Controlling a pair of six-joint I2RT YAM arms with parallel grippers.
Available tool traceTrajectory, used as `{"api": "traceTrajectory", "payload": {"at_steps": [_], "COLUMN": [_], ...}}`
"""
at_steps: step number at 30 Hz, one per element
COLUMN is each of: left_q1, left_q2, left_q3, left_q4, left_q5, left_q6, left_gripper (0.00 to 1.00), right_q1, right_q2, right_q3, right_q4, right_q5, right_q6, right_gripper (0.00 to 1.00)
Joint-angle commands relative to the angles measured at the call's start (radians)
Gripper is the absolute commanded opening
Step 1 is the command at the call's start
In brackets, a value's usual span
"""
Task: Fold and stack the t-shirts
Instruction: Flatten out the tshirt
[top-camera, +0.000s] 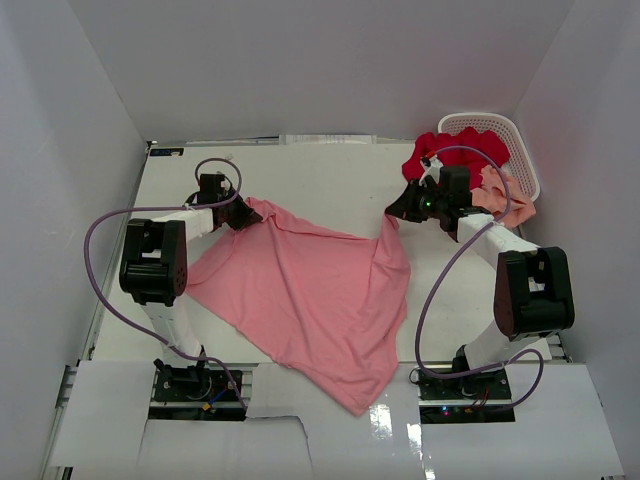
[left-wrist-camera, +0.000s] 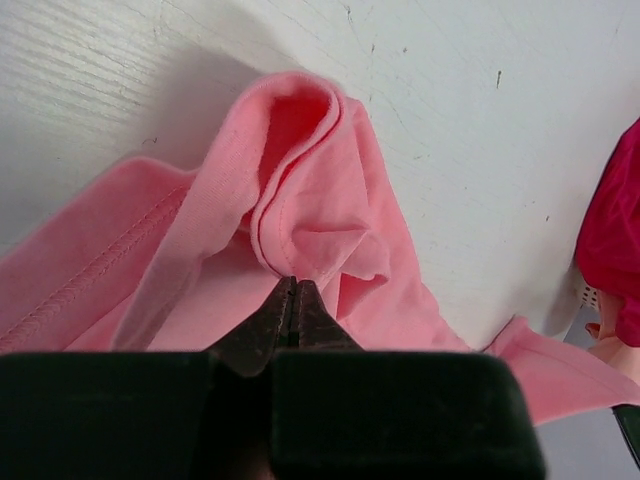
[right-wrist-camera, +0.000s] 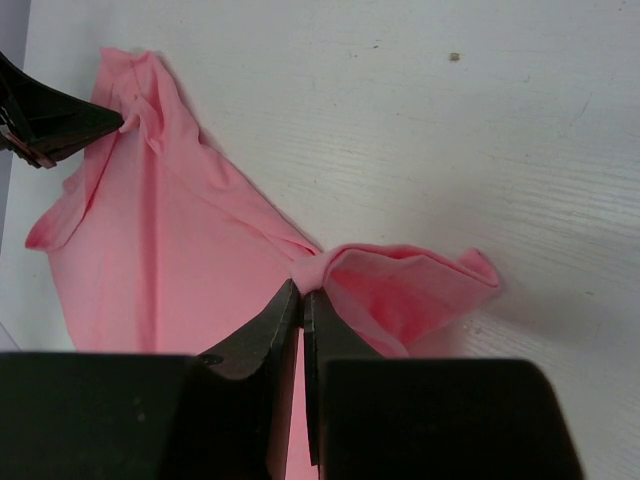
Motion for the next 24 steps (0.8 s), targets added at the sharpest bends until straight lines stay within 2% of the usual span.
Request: {"api": "traceTrajectory", "payload": {"at_steps": [1,6,14,17,24], "left_q1": [0.01,0.03,0.081,0.123,0.133], "left_q2": [0.008,0.021,0.055,0.102,0.228], "left_q3": [0.024,0.072,0.282,0.369,0.558], "left_q4": [0.01,-0.008,-0.106,-0.117,-0.114], "left_q5": [0.02,0.028,0.01,0.023,0.11], "left_q6": [0.01,0.041,0.136,0.165,0.172], "left_gripper": [0.0,0.0,0.0,0.0,0.0], "right_q1": [0.003,0.003,-0.003,-0.004,-0.004], "right_q2": [-0.035,-0.04,-0.035,0.008,0.071], "right_q3": [-0.005,0.0,0.076,0.124,0.205], "right_q4": [0.035,0.027,-0.019,-0.036,-0.039], "right_q5": [-0.007,0.005,0.031,0.021,0.018], "right_q6": [-0.019,-0.025,-0.05,-0.054,-0.051], "right_gripper": [0.08,0.08,0.08,0.08,0.08]}}
